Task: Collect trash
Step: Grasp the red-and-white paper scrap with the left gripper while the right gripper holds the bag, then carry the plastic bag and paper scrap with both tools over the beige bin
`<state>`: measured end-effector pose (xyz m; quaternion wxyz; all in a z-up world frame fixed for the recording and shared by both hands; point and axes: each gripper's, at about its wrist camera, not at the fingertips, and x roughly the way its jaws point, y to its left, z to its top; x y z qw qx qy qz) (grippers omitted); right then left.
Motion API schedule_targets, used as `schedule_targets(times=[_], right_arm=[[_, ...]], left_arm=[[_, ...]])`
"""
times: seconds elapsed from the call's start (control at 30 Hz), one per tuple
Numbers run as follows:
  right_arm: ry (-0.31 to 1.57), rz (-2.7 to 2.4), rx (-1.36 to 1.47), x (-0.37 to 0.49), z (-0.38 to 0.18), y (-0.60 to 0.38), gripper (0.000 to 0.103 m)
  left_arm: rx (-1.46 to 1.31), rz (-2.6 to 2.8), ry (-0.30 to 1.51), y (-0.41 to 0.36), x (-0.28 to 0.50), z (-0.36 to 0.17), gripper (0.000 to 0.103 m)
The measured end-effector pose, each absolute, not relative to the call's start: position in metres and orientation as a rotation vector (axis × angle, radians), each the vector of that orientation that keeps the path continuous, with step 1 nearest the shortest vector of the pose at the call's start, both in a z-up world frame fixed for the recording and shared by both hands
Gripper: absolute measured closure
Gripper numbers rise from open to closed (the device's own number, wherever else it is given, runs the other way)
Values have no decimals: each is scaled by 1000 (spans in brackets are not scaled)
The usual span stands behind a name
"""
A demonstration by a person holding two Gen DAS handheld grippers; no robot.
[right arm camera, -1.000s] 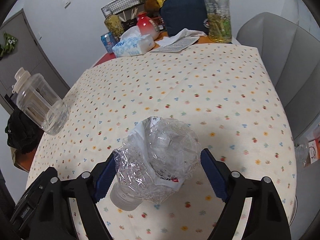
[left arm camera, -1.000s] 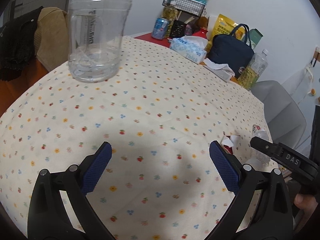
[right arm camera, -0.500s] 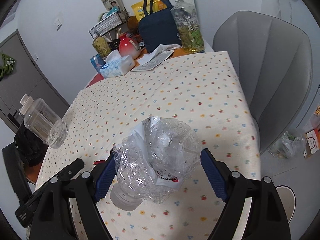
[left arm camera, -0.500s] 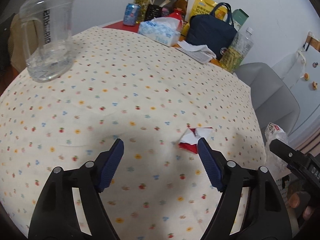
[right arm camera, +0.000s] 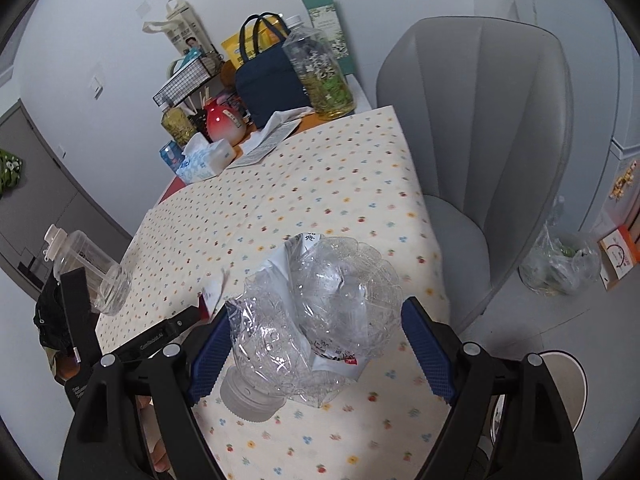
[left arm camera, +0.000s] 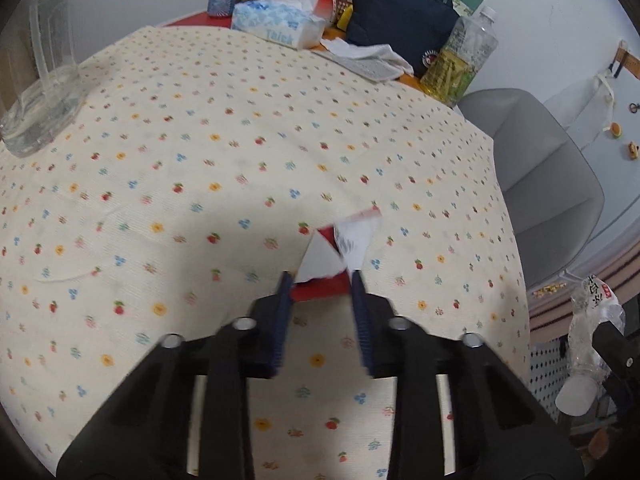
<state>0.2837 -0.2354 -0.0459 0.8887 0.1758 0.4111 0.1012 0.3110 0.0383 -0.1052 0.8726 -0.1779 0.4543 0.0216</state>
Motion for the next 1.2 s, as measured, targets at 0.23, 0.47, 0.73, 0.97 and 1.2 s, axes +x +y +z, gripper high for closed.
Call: schedule_targets(times=[0.23,0.47,0.73,0.97,1.2], right_arm=[[853,189,406,267,-53,-255,23],[831,197,440,247,-52,-265,23],[808,168,489,222,-52,-290,23],[784,109,531,197,-53,-327,23],[782,34,587,173,-67,-371,23]], left_arm=[[-336,42,902,27,293,-95,97],[-325,1,844,19,270,-67,97],[-291,-81,805,-11,245,-46,97],[-245,-168,804,-54,230,-42,97],[-190,-245,829,-103,221,-48,97]])
